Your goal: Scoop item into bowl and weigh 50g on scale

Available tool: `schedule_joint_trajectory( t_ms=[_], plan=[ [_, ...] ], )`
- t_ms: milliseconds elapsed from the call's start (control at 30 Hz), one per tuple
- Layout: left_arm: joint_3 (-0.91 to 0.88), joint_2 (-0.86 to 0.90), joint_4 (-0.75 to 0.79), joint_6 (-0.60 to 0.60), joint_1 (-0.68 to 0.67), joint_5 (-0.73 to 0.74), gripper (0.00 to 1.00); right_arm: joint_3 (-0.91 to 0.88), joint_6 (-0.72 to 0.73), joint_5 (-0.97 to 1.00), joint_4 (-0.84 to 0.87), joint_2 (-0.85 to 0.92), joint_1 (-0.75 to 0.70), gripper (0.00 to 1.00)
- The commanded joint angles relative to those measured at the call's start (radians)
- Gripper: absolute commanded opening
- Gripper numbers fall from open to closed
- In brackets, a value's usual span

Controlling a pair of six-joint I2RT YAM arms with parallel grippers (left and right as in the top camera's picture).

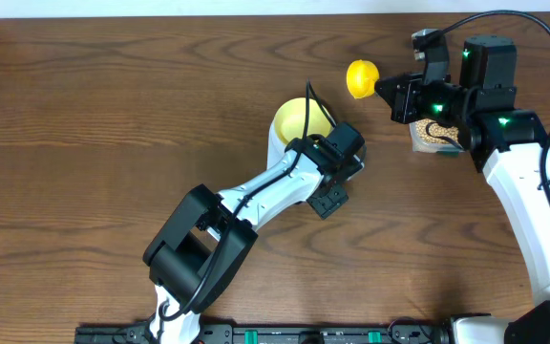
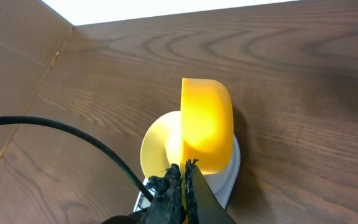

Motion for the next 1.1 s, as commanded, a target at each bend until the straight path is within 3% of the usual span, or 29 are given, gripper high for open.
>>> schedule_joint_trajectory(
  t_ms=[0, 433, 733, 867, 1067],
  plan=[
    [0.013, 0.043, -0.035, 0.013, 0.0, -0.002, 0.71, 0.019, 0.004, 0.004, 0.0, -0.019, -0.007, 0.01],
    [0.032, -0.177, -0.055, -0.011, 0.0, 0.002, 0.72, 0.019, 0.004, 0.004, 0.0, -0.019, -0.007, 0.01],
    [0.032, -0.419, -0.031, -0.155, 0.086, -0.115, 0.73, 0.019, 0.004, 0.004, 0.004, -0.019, -0.021, 0.01],
    [0.032, -0.5, 0.038, -0.191, 0.192, -0.115, 0.99, 0.019, 0.004, 0.023, -0.002, -0.019, -0.042, 0.01],
    [0.032, -0.514, 0.185, -0.2, 0.371, -0.115, 1.0, 0.019, -0.008, 0.035, -0.01, -0.019, -0.07, 0.01]
  ],
)
